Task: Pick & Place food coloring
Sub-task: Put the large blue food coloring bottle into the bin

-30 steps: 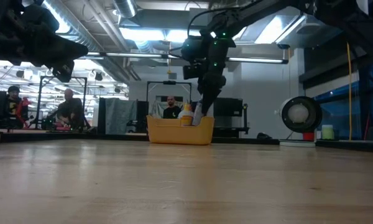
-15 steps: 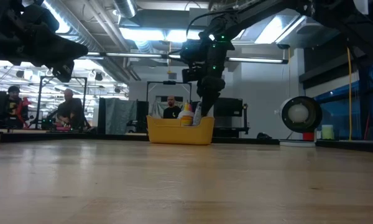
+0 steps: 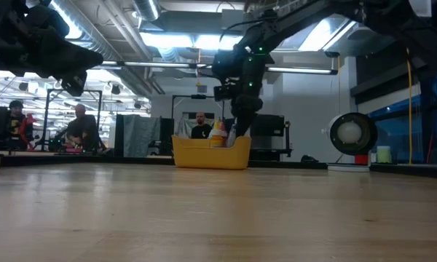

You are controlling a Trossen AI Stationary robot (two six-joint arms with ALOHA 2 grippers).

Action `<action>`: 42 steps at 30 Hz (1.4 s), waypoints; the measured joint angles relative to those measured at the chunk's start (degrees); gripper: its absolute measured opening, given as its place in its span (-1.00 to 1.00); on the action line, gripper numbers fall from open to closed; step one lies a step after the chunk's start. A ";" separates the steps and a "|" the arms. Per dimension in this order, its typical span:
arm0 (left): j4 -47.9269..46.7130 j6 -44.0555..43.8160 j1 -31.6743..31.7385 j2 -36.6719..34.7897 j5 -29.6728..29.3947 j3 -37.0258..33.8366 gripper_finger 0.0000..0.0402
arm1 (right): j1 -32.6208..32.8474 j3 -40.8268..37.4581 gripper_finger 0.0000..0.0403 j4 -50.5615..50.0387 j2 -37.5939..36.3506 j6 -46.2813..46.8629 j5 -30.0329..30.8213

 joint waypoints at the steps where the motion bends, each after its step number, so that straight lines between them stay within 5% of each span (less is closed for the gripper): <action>1: 0.00 0.02 0.00 0.00 0.00 0.00 -0.92 | -0.02 -0.03 -0.21 -0.29 0.30 0.01 0.04; 33: 0.00 0.01 -0.01 -0.02 0.00 0.00 -0.92 | 0.39 0.02 -0.06 0.63 0.42 0.02 -1.48; 42: 0.00 0.00 -0.02 -0.01 0.02 -0.02 -0.93 | 1.59 14.13 -0.06 -8.13 -0.87 0.50 -1.51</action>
